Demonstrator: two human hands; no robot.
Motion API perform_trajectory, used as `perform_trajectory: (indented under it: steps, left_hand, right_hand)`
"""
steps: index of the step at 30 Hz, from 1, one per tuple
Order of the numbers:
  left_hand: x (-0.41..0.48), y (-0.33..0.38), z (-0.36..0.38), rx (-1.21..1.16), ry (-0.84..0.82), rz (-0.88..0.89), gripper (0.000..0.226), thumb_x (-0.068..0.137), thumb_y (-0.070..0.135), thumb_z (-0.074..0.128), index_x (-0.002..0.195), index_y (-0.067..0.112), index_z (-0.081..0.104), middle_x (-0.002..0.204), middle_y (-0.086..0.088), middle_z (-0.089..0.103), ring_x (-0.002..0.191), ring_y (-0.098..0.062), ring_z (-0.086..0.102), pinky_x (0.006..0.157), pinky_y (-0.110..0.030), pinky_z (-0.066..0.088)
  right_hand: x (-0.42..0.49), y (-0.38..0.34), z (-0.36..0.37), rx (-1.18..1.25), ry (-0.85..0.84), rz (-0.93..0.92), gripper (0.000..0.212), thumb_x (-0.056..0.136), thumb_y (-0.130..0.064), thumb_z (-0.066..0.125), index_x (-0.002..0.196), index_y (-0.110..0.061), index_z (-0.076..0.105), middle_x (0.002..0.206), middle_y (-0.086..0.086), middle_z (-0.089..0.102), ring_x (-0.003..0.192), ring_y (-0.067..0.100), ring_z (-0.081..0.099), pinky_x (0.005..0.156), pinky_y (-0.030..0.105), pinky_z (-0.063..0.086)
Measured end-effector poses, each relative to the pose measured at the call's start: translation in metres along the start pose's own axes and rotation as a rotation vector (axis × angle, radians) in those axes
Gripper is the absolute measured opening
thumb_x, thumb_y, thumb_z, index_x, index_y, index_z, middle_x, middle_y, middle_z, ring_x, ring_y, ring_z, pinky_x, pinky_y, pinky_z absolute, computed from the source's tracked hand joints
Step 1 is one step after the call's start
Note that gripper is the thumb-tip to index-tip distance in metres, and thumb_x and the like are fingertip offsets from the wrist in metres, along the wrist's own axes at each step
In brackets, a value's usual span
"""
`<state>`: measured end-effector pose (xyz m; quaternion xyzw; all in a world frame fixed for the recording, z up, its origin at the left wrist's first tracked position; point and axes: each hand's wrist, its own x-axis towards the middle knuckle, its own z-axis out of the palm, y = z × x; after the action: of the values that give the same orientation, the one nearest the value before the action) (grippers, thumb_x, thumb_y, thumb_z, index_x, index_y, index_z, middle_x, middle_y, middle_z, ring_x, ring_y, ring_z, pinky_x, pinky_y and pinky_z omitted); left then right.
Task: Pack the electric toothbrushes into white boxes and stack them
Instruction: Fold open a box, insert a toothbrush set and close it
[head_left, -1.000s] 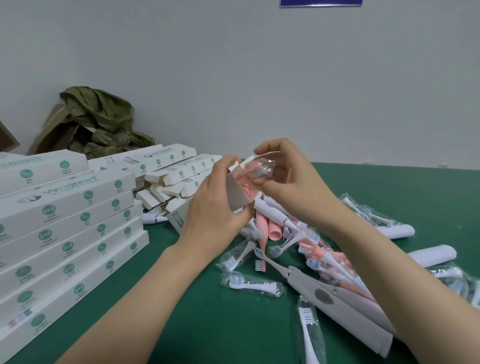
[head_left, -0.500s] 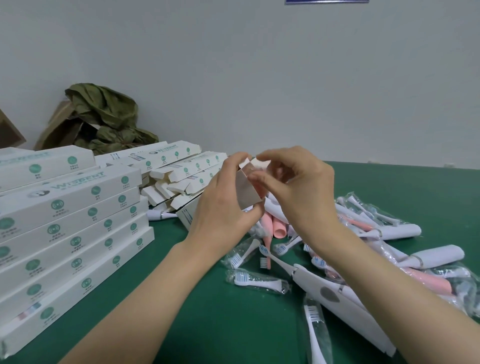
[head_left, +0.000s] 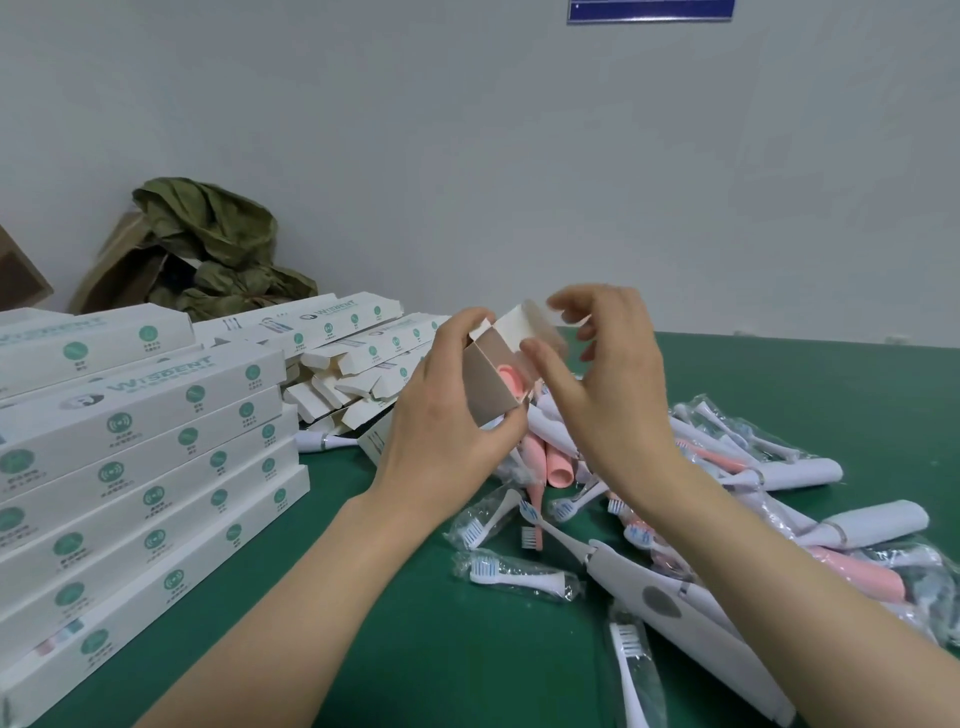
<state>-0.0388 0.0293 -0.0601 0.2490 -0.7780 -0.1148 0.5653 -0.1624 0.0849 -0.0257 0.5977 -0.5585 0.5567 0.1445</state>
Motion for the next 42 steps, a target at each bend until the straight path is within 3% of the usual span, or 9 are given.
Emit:
perform_trajectory:
  steps: [4, 8, 12, 20, 24, 27, 32, 35, 42]
  left_hand:
    - [0.002, -0.001, -0.005, -0.080, -0.041, 0.010, 0.078, 0.070, 0.045, 0.074, 0.132, 0.040, 0.028, 0.122, 0.018, 0.047, 0.107, 0.007, 0.046, 0.083, 0.000, 0.036]
    - [0.003, 0.000, -0.004, -0.168, -0.070, -0.062, 0.100, 0.064, 0.036, 0.081, 0.139, 0.048, 0.016, 0.116, 0.037, 0.047, 0.109, 0.018, 0.045, 0.082, 0.003, 0.033]
    - [0.004, 0.005, -0.004, -0.260, 0.031, -0.028, 0.055, 0.072, 0.029, 0.076, 0.112, 0.040, 0.040, 0.102, 0.028, 0.055, 0.094, 0.003, 0.056, 0.073, -0.008, 0.043]
    - [0.008, 0.014, -0.004, -0.277, 0.126, -0.054, 0.009, 0.081, 0.035, 0.055, 0.081, 0.037, 0.047, 0.073, 0.018, 0.049, 0.065, -0.005, 0.041, 0.062, -0.012, 0.033]
    - [0.009, 0.010, -0.007, -0.322, -0.003, -0.129, 0.048, 0.064, 0.039, 0.068, 0.103, 0.048, 0.043, 0.103, 0.027, 0.051, 0.100, 0.004, 0.052, 0.079, -0.012, 0.041]
    - [0.008, -0.004, -0.007, -0.082, -0.133, -0.114, 0.091, 0.057, 0.031, 0.081, 0.122, 0.052, 0.022, 0.120, 0.019, 0.028, 0.126, 0.001, 0.029, 0.096, -0.013, 0.035]
    - [0.006, -0.010, 0.002, -0.038, 0.004, -0.157, 0.052, 0.063, 0.026, 0.082, 0.102, 0.037, 0.048, 0.101, 0.016, 0.044, 0.094, 0.006, 0.046, 0.069, -0.006, 0.038]
    - [0.003, -0.009, 0.002, -0.046, 0.057, -0.124, 0.052, 0.062, 0.025, 0.083, 0.100, 0.041, 0.051, 0.099, 0.015, 0.047, 0.092, 0.010, 0.046, 0.069, -0.001, 0.035]
    - [0.000, 0.000, 0.004, -0.064, 0.114, -0.121, 0.054, 0.063, 0.022, 0.084, 0.111, 0.031, 0.062, 0.096, 0.017, 0.045, 0.092, 0.007, 0.049, 0.072, -0.001, 0.035]
  right_hand:
    - [0.007, -0.004, -0.004, 0.393, -0.134, 0.347, 0.007, 0.088, -0.016, 0.064, 0.094, -0.016, 0.067, 0.078, -0.006, 0.068, 0.068, 0.005, 0.062, 0.068, 0.023, 0.051]
    - [0.006, -0.009, -0.007, 0.540, -0.117, 0.389, 0.023, 0.088, -0.009, 0.062, 0.074, -0.024, 0.072, 0.064, -0.007, 0.070, 0.058, 0.006, 0.062, 0.062, 0.024, 0.053]
    - [0.002, -0.018, -0.006, 0.507, -0.097, 0.319, 0.019, 0.089, -0.010, 0.058, 0.083, -0.021, 0.073, 0.068, -0.005, 0.070, 0.065, 0.013, 0.063, 0.068, 0.038, 0.054]
    - [-0.019, -0.036, 0.004, 0.391, -0.236, 0.115, 0.031, 0.101, -0.028, 0.038, 0.128, -0.028, 0.053, 0.091, 0.004, 0.069, 0.080, 0.015, 0.059, 0.068, 0.022, 0.044]
    - [-0.015, -0.029, 0.007, 0.479, -0.245, 0.237, 0.041, 0.098, -0.016, 0.043, 0.135, -0.031, 0.051, 0.096, -0.009, 0.068, 0.079, 0.002, 0.061, 0.081, 0.025, 0.051]
    - [-0.010, -0.017, 0.006, 0.528, -0.188, 0.341, 0.040, 0.096, -0.012, 0.045, 0.132, -0.027, 0.056, 0.118, -0.010, 0.066, 0.104, 0.006, 0.062, 0.097, 0.039, 0.048]
    - [-0.015, -0.007, 0.009, 0.402, -0.163, 0.269, 0.043, 0.095, -0.012, 0.044, 0.131, -0.033, 0.055, 0.057, -0.015, 0.056, 0.048, 0.012, 0.044, 0.049, 0.013, 0.039]
    - [-0.018, -0.005, 0.012, 0.343, -0.116, 0.212, 0.042, 0.096, -0.010, 0.044, 0.132, -0.029, 0.054, 0.049, -0.022, 0.049, 0.044, 0.002, 0.040, 0.047, 0.009, 0.031]
    - [-0.021, -0.007, 0.014, 0.213, -0.065, 0.124, 0.038, 0.101, -0.014, 0.040, 0.137, -0.016, 0.049, 0.108, -0.013, 0.060, 0.086, -0.002, 0.055, 0.075, 0.001, 0.036]
